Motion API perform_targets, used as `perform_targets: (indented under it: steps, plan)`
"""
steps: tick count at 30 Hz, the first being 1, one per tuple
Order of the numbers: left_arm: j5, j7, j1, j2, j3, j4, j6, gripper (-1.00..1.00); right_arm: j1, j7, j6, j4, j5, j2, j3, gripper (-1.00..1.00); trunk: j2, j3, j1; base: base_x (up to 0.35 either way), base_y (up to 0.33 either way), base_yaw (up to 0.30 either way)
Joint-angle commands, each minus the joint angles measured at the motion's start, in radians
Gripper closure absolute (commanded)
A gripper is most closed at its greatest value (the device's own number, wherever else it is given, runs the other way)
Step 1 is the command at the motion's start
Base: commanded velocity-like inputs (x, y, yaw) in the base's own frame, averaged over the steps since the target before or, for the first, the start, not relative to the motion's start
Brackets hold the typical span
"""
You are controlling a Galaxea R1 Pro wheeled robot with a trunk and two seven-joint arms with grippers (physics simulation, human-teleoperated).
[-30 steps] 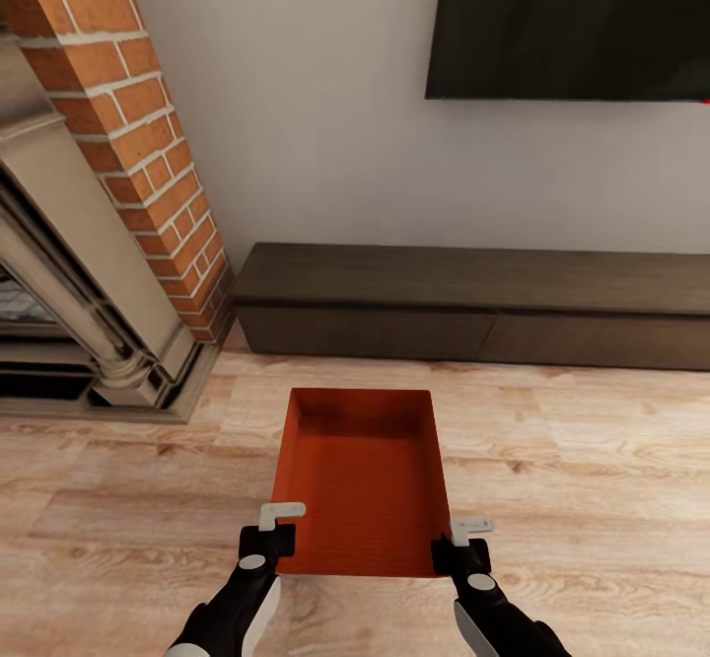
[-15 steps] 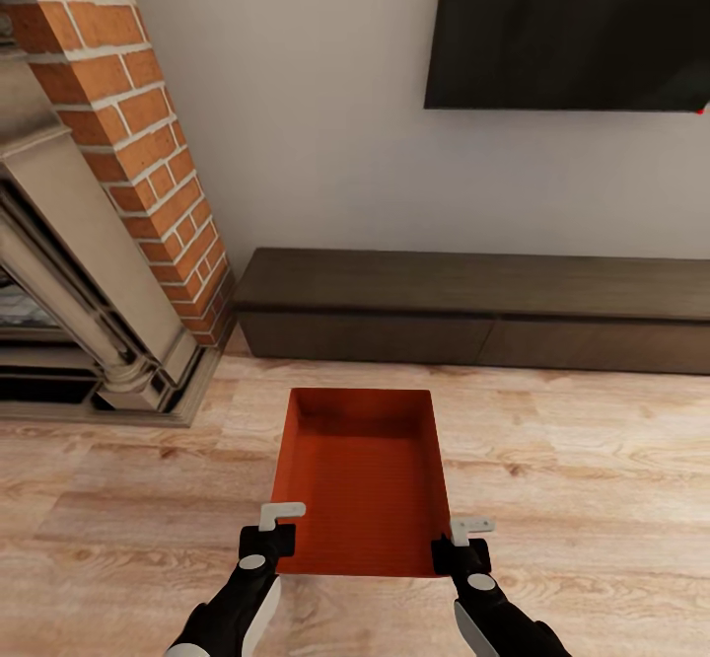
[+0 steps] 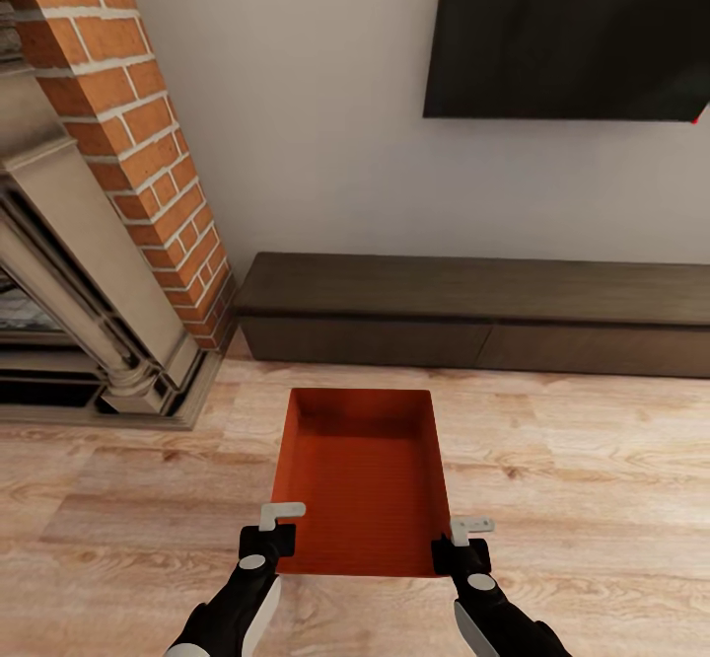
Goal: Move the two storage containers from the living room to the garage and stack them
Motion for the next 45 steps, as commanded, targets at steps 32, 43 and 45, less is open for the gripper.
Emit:
perform_targets:
  steps: [32,43,45]
  plan:
    - [-0.010,0.016,0.001,0.001,0.018,0.000,0.006,1.00,-0.002,0.026,-0.043,-0.006,0.000,-0.026,-0.008,1.00,0.182,0.081,-0.100,0.000,0.000,0.000]
    - [-0.011,0.016,0.001,0.001,0.018,0.000,0.006,1.00,-0.002,0.026,-0.043,-0.006,-0.001,-0.026,-0.008,1.00,0.182,0.081,-0.100,0.000,0.000,0.000]
    - [-0.011,0.016,0.001,0.001,0.018,0.000,0.006,1.00,-0.002,0.026,-0.043,-0.006,-0.001,-0.026,-0.008,1.00,0.182,0.081,-0.100,0.000,0.000,0.000]
